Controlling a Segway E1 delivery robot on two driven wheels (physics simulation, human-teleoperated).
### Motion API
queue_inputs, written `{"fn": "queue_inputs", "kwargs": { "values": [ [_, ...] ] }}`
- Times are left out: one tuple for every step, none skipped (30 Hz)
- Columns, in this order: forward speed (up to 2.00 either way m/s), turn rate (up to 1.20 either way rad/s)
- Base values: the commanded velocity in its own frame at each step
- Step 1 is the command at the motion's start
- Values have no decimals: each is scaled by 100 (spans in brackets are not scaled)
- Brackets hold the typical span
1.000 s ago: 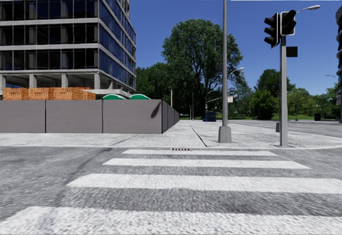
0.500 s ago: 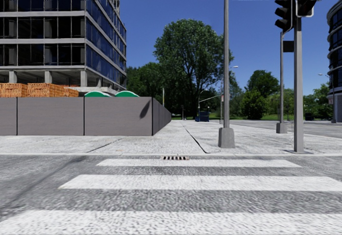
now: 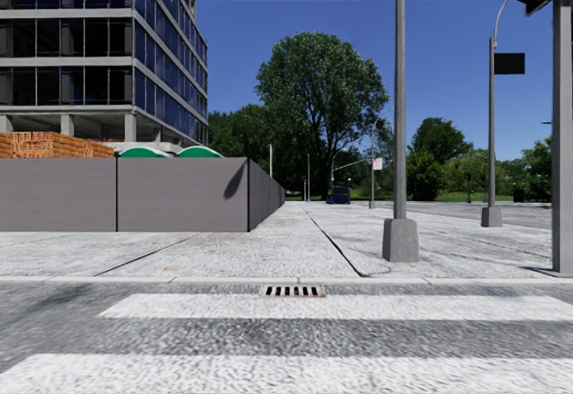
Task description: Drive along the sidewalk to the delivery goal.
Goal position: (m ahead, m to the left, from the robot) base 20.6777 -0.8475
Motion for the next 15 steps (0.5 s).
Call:
{"fn": "queue_inputs", "kwargs": {
  "values": [
    [200,0],
    [200,0],
    [200,0],
    [200,0],
    [200,0],
    [200,0],
    [200,0],
    [200,-44],
    [200,0],
    [200,0],
    [200,0],
    [200,0],
    [200,0],
    [200,0],
    [200,0]
  ]
}}
